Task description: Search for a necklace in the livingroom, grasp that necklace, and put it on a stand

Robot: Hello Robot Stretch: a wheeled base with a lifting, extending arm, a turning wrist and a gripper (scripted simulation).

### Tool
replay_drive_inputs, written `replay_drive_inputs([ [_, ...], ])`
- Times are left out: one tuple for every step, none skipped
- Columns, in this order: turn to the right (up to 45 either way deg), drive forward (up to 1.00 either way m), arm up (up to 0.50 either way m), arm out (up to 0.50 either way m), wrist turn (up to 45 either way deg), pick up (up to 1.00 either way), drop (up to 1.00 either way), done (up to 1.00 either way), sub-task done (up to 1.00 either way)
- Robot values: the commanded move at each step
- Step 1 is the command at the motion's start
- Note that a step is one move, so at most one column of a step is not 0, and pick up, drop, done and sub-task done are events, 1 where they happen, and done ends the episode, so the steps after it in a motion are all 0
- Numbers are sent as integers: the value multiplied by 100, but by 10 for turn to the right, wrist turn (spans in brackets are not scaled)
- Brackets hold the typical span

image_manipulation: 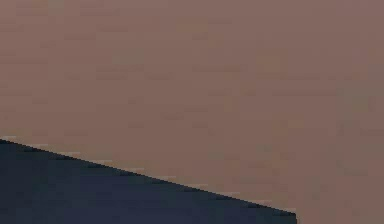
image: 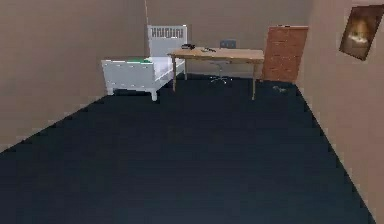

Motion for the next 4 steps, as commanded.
replay_drive_inputs([
  [60, 0, 0, 0, 0, 0, 0, 0, 0],
  [0, 5, 0, 0, 0, 0, 0, 0, 0],
  [-450, 0, 0, 0, 0, 0, 0, 0, 0],
  [-450, 0, 0, 0, 0, 0, 0, 0, 0],
])
